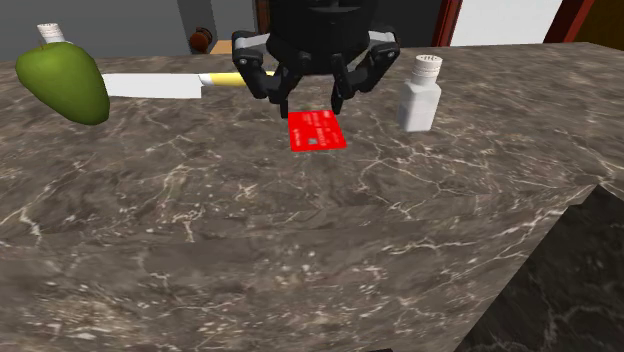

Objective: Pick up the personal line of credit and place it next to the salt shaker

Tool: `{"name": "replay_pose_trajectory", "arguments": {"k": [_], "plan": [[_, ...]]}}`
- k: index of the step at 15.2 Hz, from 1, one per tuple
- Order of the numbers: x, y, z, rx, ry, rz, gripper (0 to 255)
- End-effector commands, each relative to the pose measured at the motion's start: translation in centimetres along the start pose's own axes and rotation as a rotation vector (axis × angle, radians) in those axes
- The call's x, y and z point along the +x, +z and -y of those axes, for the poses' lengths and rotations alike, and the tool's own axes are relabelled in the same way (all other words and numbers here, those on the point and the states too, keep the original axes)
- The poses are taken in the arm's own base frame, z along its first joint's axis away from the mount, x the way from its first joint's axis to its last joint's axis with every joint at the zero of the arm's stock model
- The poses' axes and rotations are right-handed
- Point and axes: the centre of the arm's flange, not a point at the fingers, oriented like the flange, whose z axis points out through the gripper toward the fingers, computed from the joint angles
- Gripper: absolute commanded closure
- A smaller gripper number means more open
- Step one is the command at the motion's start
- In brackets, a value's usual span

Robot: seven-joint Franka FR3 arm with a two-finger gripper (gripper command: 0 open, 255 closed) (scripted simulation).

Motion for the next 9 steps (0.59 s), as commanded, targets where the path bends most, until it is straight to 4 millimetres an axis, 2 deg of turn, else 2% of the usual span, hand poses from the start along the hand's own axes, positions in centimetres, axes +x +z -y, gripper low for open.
{"name": "replay_pose_trajectory", "arguments": {"k": [1, 9], "plan": [[0.5, -0.8, 0.1, 0.0, 0.0, 0.0, 255], [2.8, -4.3, 0.0, 0.0, 0.0, 0.0, 255]]}}
